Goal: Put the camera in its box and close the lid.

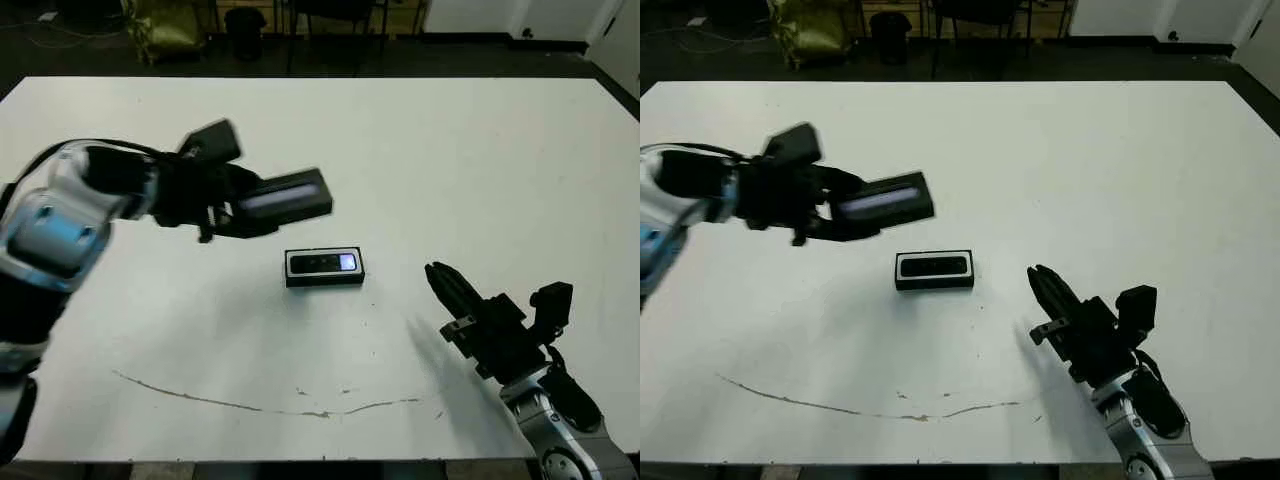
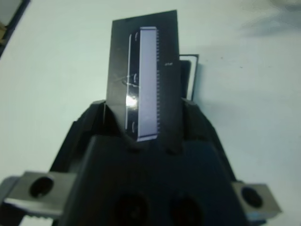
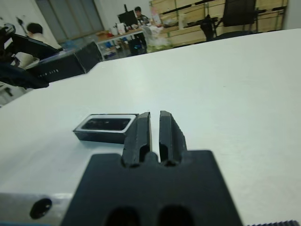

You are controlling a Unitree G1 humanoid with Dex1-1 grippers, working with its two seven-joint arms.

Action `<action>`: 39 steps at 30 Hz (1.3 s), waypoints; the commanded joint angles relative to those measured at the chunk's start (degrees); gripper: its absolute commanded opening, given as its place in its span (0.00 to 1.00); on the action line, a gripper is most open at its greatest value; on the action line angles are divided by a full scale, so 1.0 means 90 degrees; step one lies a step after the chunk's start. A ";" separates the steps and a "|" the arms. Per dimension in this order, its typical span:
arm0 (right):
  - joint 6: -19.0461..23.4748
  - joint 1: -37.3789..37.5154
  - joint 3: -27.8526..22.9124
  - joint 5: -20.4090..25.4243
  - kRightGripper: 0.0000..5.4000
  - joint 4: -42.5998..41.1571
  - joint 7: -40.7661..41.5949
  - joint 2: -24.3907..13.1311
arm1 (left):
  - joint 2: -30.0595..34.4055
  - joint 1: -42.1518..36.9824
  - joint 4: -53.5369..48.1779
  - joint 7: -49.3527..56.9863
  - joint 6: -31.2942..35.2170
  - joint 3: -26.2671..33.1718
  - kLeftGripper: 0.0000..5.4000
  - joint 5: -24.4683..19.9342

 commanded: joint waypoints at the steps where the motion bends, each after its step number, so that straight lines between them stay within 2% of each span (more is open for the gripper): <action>1: 0.0143 0.0069 0.0013 -0.0069 0.00 -0.0033 -0.0126 -0.0023 | -0.0139 -0.0279 0.0375 -0.0147 -0.0180 -0.0330 0.47 0.0336; 17: 0.0204 0.0072 0.0055 -0.0165 0.00 -0.0118 -0.0230 -0.0063 | -0.1059 -0.0841 0.1803 -0.0632 -0.1162 -0.0871 0.47 0.1058; 22: 0.0365 0.0103 0.0077 -0.0192 0.00 -0.0249 -0.0327 -0.0090 | -0.1354 -0.1009 0.2282 -0.0899 -0.1134 -0.0979 0.47 0.1152; 25: 0.0217 0.0099 0.0079 -0.0158 0.00 -0.0128 -0.0217 -0.0047 | -0.1463 -0.1037 0.2414 -0.0998 -0.1110 -0.1009 0.47 0.1222; 39: 0.0194 0.0116 0.0083 -0.0145 0.00 -0.0103 -0.0212 -0.0043 | -0.1813 -0.1265 0.3135 -0.1308 -0.1275 -0.1007 0.47 0.1424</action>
